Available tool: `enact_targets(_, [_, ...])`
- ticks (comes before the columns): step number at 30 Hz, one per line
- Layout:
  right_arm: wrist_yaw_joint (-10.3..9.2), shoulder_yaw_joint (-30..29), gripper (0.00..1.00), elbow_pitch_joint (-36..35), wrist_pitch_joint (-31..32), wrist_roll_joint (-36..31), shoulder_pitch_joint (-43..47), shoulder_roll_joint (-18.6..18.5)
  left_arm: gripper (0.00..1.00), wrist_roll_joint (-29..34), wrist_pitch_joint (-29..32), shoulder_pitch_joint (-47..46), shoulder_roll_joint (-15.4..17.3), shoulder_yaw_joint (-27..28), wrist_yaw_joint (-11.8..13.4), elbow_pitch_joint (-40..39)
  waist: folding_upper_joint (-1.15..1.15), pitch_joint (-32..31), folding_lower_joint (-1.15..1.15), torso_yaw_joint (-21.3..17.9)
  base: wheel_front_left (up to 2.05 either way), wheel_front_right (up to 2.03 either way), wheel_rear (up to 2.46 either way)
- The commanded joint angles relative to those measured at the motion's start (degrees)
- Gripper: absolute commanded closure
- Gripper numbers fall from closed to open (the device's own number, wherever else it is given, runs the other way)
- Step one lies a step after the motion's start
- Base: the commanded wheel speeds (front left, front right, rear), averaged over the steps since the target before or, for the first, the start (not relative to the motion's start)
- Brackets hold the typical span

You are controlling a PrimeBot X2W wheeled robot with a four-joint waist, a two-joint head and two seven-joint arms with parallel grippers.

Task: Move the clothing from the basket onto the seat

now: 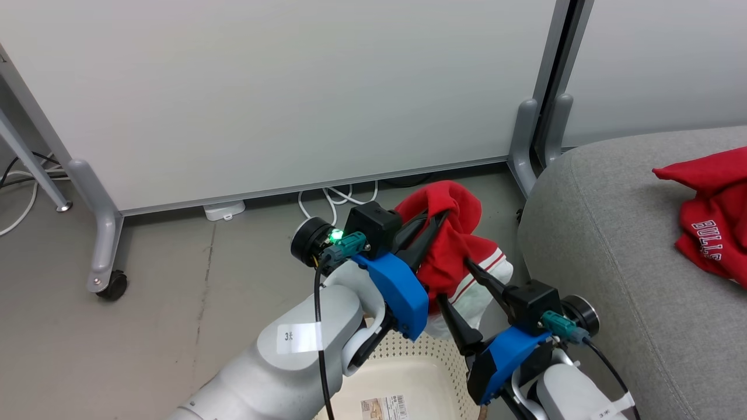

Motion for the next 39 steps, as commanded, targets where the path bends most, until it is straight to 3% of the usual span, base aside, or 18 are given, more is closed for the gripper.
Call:
enact_targets(1, [0.01,-0.17,0.00,0.81,-0.55,-0.25,-1.26,0.19,1.00,-0.27,-0.29,-0.57,-0.02,-0.03,-0.25,-0.12,0.00,0.00,0.00,0.05,0.00,0.00,0.00])
enact_targets(13, [0.01,1.04,0.00,6.33,-2.82,2.62,-6.99,0.26,1.00,-0.59,-0.29,-0.62,-0.01,-0.50,-0.23,-0.24,0.00,-0.08,0.00,0.13,0.00,0.00,0.00])
enact_targets(14, [0.01,0.95,0.24,6.68,-2.97,2.97,-7.21,0.26,1.00,-0.60,-0.29,-0.62,-0.01,-0.52,-0.27,-0.25,0.00,-0.07,0.00,0.12,0.00,0.00,0.00])
enact_targets(15, [0.01,0.99,0.56,7.10,-3.09,3.23,-7.38,0.26,1.00,-0.60,-0.29,-0.59,-0.01,-0.55,-0.30,-0.25,0.00,-0.08,0.00,0.11,0.00,0.00,0.00])
enact_targets(16, [0.01,1.08,0.95,7.47,-3.19,3.61,-7.58,0.26,1.00,-0.61,-0.29,-0.55,-0.01,-0.58,-0.33,-0.25,0.00,-0.09,0.00,0.11,0.00,0.00,0.00])
enact_targets(17, [0.01,1.18,1.00,7.78,-3.31,3.87,-7.80,0.26,1.00,-0.63,-0.29,-0.51,-0.01,-0.62,-0.37,-0.24,0.00,-0.10,0.00,0.09,0.00,0.00,0.00])
enact_targets(39, [0.01,2.95,1.00,10.24,-4.44,7.65,-6.95,0.27,1.00,-0.74,-0.29,0.95,-0.01,-0.05,-0.73,0.66,0.00,-0.93,0.00,-0.88,0.00,0.00,0.00])
